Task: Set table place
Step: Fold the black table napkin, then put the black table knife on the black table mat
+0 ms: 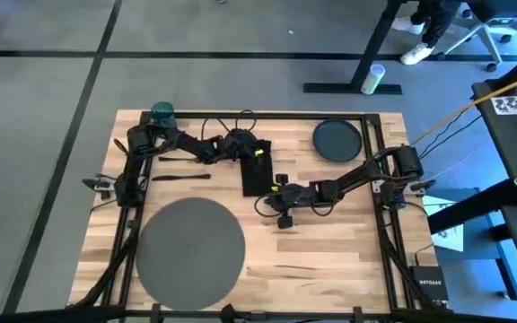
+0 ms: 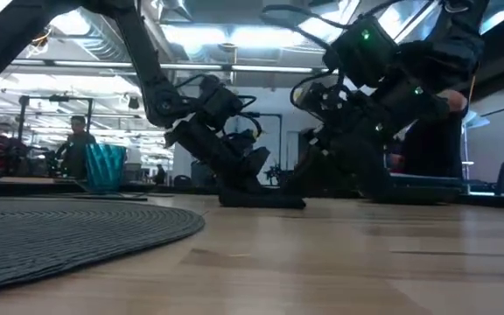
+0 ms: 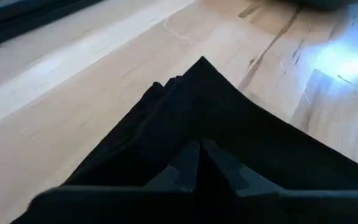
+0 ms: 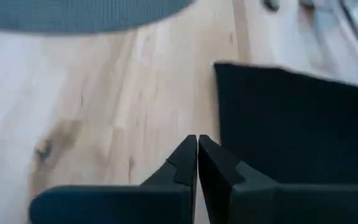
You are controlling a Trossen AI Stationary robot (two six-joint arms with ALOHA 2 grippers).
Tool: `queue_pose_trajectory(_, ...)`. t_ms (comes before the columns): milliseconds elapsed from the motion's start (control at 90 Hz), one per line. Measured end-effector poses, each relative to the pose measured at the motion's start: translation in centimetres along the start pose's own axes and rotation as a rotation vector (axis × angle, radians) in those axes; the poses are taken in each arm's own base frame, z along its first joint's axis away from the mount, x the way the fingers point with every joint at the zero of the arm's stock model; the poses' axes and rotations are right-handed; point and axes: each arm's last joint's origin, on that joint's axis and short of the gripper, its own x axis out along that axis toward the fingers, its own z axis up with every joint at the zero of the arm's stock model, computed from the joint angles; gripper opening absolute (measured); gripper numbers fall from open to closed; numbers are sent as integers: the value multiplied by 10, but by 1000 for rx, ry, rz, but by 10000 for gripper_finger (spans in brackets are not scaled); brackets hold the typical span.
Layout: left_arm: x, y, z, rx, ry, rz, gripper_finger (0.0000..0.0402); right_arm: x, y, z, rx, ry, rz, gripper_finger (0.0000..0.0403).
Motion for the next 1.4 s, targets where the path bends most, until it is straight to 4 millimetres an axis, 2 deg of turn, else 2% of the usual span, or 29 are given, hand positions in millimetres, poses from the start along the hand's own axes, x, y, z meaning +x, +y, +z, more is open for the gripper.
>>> queue_pose_trajectory(178, -29, -20, 22, 111, 2, -42, 0, -10, 6, 12, -61, -47, 6, 0)
queue_pose_trajectory(400, -88, -41, 40, 261, 130, -74, 0, -14, 5, 18, -82, -75, 18, 0)
queue_pose_trajectory(600, -147, -48, 34, 379, 362, -79, 0, -14, 6, 18, -85, -79, 47, 0)
queue_pose_trajectory(711, -168, -44, 21, 427, 537, -4, 0, -14, 6, 18, -85, -81, 48, 0)
queue_pose_trajectory(833, -175, -38, 9, 445, 685, 44, 0, -14, 6, 18, -84, -82, 47, 0)
queue_pose_trajectory(1044, -175, -34, -3, 472, 749, 51, 5, -15, 9, 19, -89, -88, 58, 0)
queue_pose_trajectory(1400, -175, -26, -27, 509, 834, 24, 70, -17, 19, 21, -100, -99, 81, 0)
